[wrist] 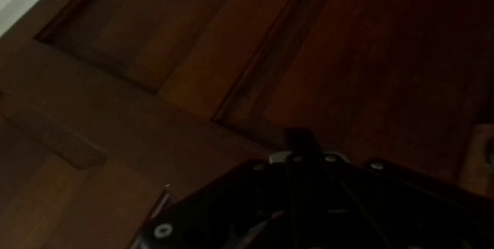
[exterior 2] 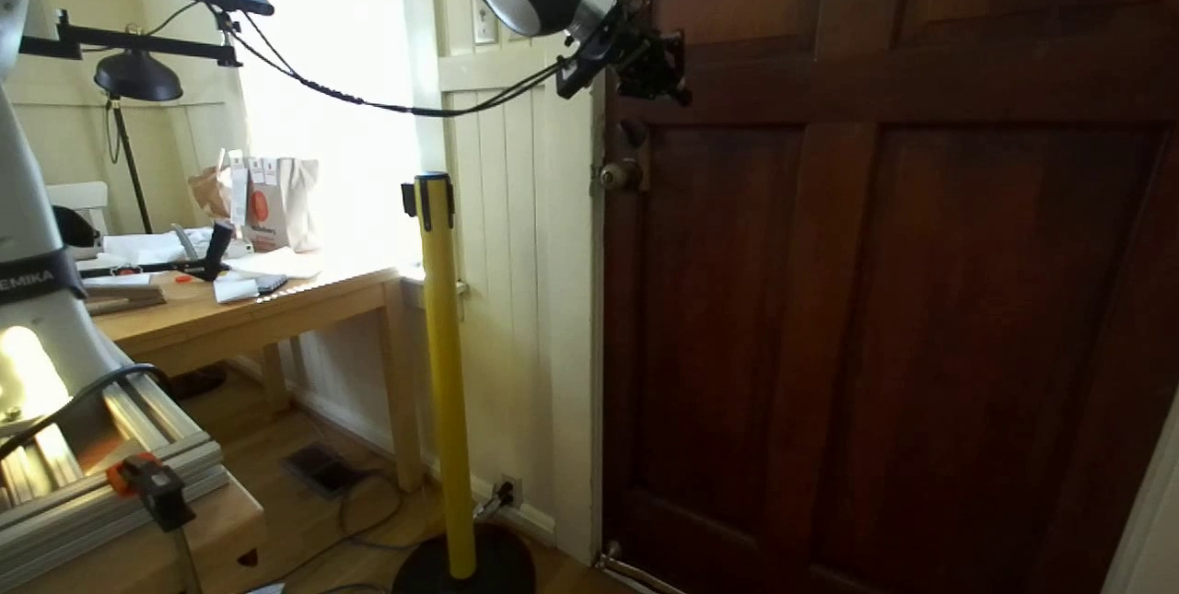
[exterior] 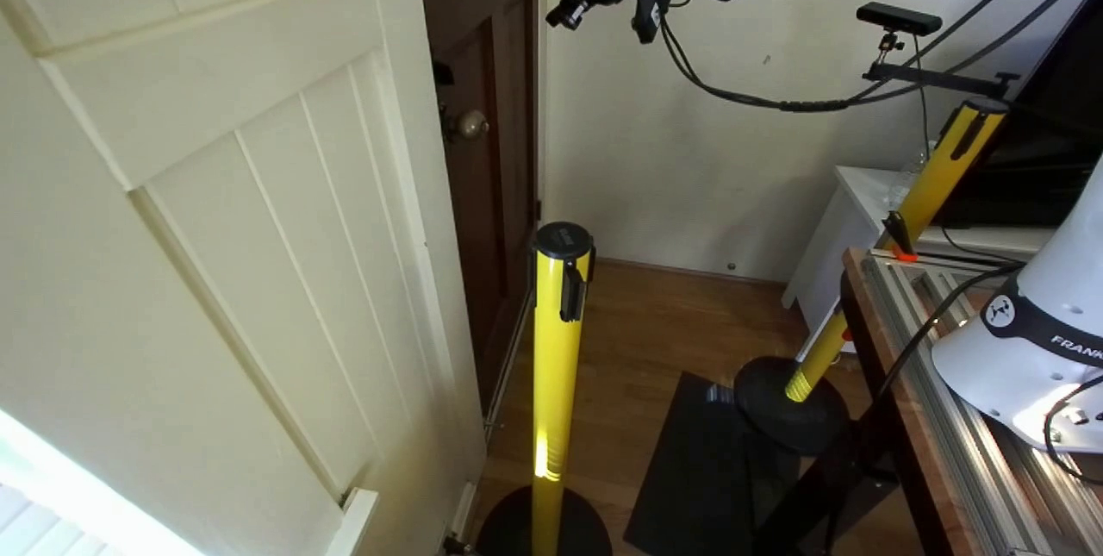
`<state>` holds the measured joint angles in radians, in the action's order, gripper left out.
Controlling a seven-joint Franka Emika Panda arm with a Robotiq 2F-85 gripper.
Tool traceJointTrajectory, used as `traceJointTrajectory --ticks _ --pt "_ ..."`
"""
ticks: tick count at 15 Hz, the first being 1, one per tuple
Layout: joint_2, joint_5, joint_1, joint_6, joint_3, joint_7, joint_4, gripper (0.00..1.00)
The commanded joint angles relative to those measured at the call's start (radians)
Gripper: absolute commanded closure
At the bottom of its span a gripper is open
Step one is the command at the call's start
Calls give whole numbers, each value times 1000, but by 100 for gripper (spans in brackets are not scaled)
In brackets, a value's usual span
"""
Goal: Turn the lock on the door.
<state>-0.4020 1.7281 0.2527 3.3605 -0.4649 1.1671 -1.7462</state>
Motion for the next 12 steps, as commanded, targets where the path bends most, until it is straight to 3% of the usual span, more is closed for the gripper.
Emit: traceJointTrajectory --ticks 1,4,8,12 --pt "29 30 -30 132 -4 -25 -115 100" --pt "11 171 -100 212 -31 60 -125 100" --pt "23 348 -253 221 -124 200 -91 100" --pt "60 348 -349 176 -148 216 -63 100"
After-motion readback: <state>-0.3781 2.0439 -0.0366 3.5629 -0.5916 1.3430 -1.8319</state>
